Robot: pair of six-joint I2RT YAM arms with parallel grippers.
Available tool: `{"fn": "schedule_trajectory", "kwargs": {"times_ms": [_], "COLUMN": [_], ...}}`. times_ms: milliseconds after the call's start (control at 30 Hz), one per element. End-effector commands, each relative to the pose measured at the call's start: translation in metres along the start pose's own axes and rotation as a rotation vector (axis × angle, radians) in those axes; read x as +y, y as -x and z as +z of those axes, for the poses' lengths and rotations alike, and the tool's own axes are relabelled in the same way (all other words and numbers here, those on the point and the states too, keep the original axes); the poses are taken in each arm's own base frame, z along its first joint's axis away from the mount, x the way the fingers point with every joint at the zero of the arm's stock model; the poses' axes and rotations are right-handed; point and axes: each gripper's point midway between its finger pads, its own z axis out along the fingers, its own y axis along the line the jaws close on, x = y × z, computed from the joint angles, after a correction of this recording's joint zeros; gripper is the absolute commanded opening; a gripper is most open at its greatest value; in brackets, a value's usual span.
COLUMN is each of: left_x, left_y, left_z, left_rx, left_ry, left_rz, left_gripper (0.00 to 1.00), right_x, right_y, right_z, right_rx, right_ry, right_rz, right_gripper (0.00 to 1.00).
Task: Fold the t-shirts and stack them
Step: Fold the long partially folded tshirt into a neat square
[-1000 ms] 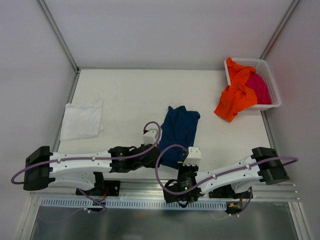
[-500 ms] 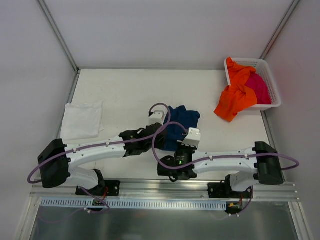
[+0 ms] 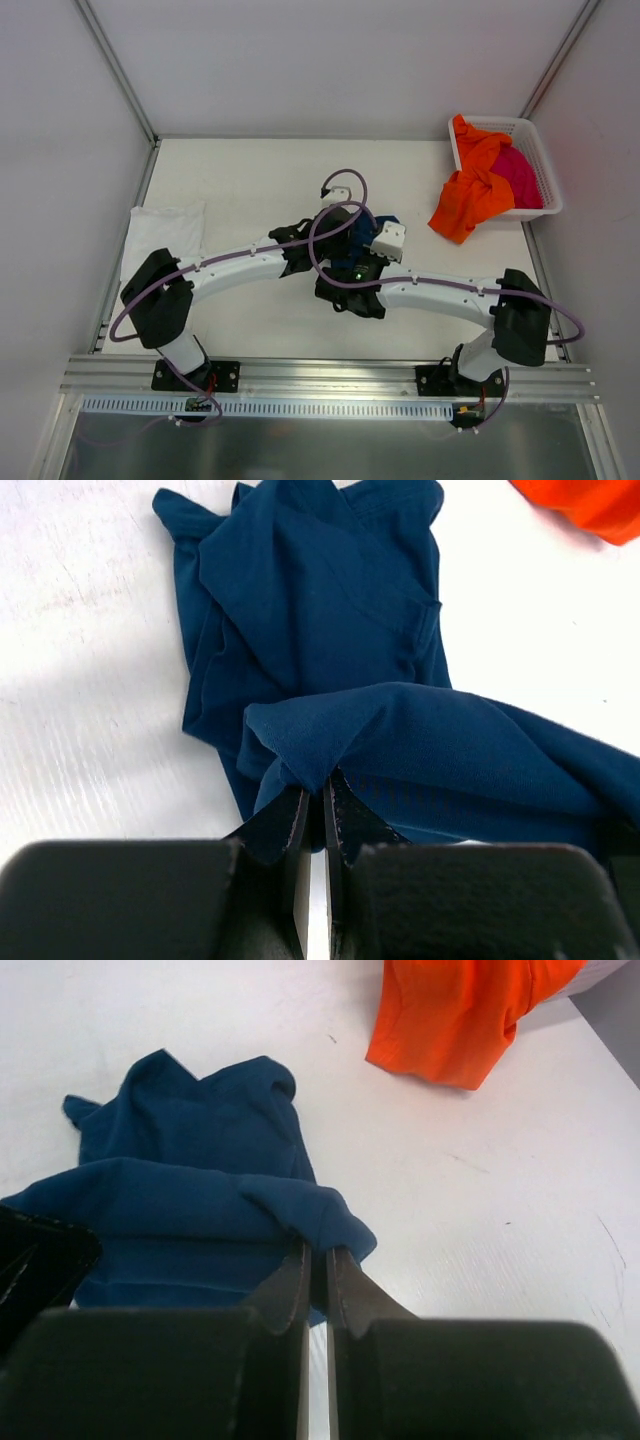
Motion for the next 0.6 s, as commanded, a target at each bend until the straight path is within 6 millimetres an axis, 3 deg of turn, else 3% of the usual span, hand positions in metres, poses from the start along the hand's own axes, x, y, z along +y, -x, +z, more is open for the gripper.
{"fn": "schedule_trajectory", "kwargs": {"times_ms": [0,133,267,433,567], "left_x": [0.052,0.063,0.072,0.079,0.084], "left_y": [0.01,0.012,0.014,0.019,0.027], "left_z": [0.018,0.026,0.031,0.04,0.054], "left_rx": [0.015,0.02,0.025,0.024,0.031], "left_ry": [0.177,0.207,0.227,0.233,0.186], "left_rz": [0.071,0.054,0.042,0.03,-0.015], "left_gripper": [0.0,0.0,0.0,0.0,0.0], "right_x": [-0.022,-0.014,0.011,0.026,0.04], "right_y": [0.02,0.007,-0.01,-0.016,-0.022], "right_z": [0.022,0.048,0.076,0.093,0.109], "right_rx": [-0.081,-0.044,0.021,0.056,0.113], "right_ry": [-0.103,-0.16,-0.143,-0.134,-0.079], "right_rz": [-0.234,-0.263,-0.249,-0.326,-0.292], "right_gripper": [0.0,0.0,0.0,0.0,0.0]}}
